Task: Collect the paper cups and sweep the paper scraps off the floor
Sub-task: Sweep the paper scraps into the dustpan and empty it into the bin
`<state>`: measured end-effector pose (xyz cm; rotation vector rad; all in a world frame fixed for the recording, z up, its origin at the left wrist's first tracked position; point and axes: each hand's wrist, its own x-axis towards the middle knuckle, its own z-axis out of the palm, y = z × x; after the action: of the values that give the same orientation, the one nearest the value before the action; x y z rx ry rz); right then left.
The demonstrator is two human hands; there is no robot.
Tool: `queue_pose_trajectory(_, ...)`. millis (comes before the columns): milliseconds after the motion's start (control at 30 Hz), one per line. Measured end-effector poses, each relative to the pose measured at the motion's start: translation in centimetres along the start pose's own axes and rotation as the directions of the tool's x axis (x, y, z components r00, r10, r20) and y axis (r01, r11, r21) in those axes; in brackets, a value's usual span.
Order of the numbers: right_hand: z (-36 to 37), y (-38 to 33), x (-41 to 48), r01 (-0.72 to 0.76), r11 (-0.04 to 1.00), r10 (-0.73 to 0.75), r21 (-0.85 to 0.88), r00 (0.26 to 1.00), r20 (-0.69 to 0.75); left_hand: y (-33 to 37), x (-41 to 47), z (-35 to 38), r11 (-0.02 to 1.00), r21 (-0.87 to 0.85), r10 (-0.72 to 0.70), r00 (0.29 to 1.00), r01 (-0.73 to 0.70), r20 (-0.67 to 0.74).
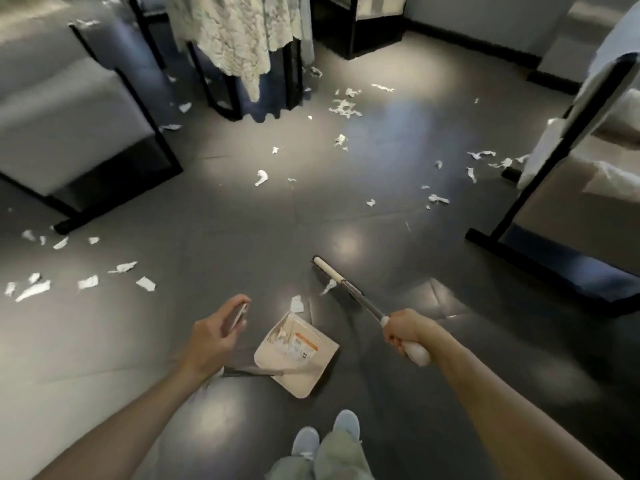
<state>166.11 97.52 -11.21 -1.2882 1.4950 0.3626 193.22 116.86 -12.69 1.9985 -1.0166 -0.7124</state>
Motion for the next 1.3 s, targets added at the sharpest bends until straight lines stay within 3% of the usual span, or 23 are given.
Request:
queue_pose_trajectory(200, 2.6, -2.7, 2.9, 0.016, 0.963, -0.017, -0.27, 1.0, -0.002, -3.0, -0.4, -3.2, 0.993, 0.026, -0.108, 0.986, 0.112, -0.129)
queue_pose_trajectory(367, 4.5, -5.7, 3.9, 0.03, 0.944, 0.024, -0.328, 0.987, 0.158, -4.2, 2.6, -4.3, 0.988, 0.06, -0.131, 0.977, 0.143, -0.166)
queue_pose_trajectory(500, 7.7, -7.9, 2.9, 0.106, 0.789, 0.062, -0.605, 0.967, 0.249, -5.0, 5.2, -5.9, 0.988, 0.082, -0.115, 0.981, 0.128, -0.155)
queue_pose_trajectory(567, 9.2, -8.9, 1.7, 0.136, 0.75, 0.08, -0.648, 0.953, 0.293, -5.4, 6.1, -6.5, 0.987, 0.088, -0.125, 0.984, 0.137, -0.128)
queue_pose_trajectory(633, 9.5, -10.3, 0.7, 0.107, 0.837, 0.11, -0.537, 0.928, 0.356, -5.3, 7.3, -6.7, 0.987, 0.078, -0.134, 0.987, 0.141, -0.09)
queue_pose_trajectory(700, 8.2, -11.8, 0.1, -0.05, 0.951, 0.18, -0.306, 0.893, 0.414, -5.0, 8.6, -6.5, 0.993, 0.065, -0.091, 0.993, 0.096, -0.079)
queue_pose_trajectory(800, 4.9, -13.6, -0.3, -0.233, 0.972, 0.207, -0.008, 0.844, 0.494, -4.2, 10.8, -6.6, 0.997, 0.061, -0.049, 0.997, 0.052, -0.055)
queue_pose_trajectory(867, 3.2, -14.4, -0.9, -0.254, 0.96, 0.163, 0.114, 0.845, 0.509, -3.7, 12.3, -6.7, 0.996, 0.064, -0.053, 0.998, 0.054, -0.024)
queue_pose_trajectory(1000, 0.9, -16.0, -0.2, -0.102, 0.985, 0.033, 0.138, 0.9, 0.435, -3.4, 14.6, -6.6, 0.995, 0.096, -0.025, 0.998, 0.032, -0.065)
queue_pose_trajectory(1100, -1.0, -17.8, 1.6, -0.012, 0.997, -0.014, 0.071, 0.932, 0.363, -4.0, 15.5, -6.6, 0.998, 0.01, -0.053, 0.992, 0.055, -0.116)
queue_pose_trajectory(1300, -1.9, -21.5, 4.0, -0.05, 0.998, 0.031, 0.049, 0.948, 0.317, -4.9, 15.2, -8.0, 0.994, -0.031, -0.109, 0.966, 0.105, -0.235)
